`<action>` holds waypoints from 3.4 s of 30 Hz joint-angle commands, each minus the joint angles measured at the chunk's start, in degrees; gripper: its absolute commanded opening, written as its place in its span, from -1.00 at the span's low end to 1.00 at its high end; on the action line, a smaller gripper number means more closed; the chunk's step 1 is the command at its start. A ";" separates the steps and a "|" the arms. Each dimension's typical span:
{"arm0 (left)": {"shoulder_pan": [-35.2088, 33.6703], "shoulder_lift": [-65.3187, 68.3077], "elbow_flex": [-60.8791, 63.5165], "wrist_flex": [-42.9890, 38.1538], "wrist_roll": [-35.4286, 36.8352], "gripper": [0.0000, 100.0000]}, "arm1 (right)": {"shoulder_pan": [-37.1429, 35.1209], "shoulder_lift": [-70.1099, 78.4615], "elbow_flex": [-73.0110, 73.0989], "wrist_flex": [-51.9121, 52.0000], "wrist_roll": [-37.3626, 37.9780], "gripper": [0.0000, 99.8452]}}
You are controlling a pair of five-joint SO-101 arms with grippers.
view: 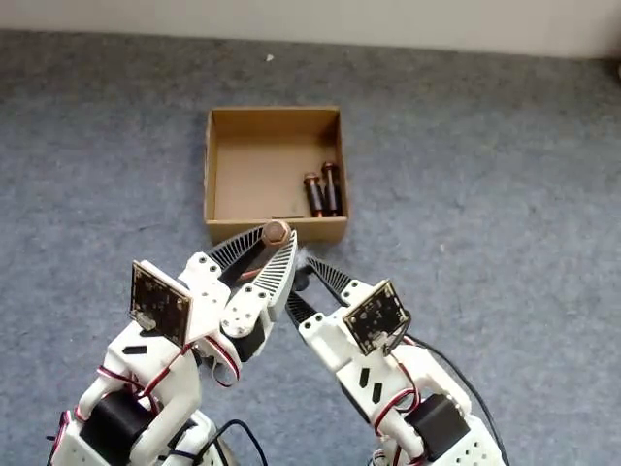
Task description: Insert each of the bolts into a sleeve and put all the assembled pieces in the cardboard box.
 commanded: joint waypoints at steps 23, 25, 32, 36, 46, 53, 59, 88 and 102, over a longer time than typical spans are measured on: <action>-0.48 -0.57 -3.12 1.67 0.62 -0.93 | -0.66 -0.66 -8.57 -9.01 11.96 -0.99; -0.22 -0.57 -4.79 3.52 0.79 -0.82 | -1.36 -0.66 -8.57 -9.98 11.96 -0.99; -0.75 -0.48 -6.02 8.00 3.60 -0.64 | -3.38 -0.75 -8.57 -10.24 11.96 -0.99; -0.75 -0.48 -6.02 10.90 3.60 -0.52 | -3.38 -0.84 -8.57 -10.24 11.78 -0.99; -0.75 -0.48 -6.11 13.63 -5.10 -0.41 | 2.33 -0.84 0.04 -9.98 11.52 -0.99; -5.58 -0.48 -5.76 13.63 -14.07 -0.49 | 6.64 -0.75 7.69 -10.15 11.52 -0.99; -21.32 -0.57 -4.97 13.89 -18.37 -0.86 | 6.81 -0.66 9.01 -10.15 11.52 -0.99; -41.36 -0.57 25.71 6.95 -18.46 -0.97 | 6.99 2.51 0.22 -7.96 8.00 -0.99; -41.54 -0.57 25.71 7.03 -18.55 -0.97 | 11.47 55.96 -30.29 -25.19 8.00 -0.99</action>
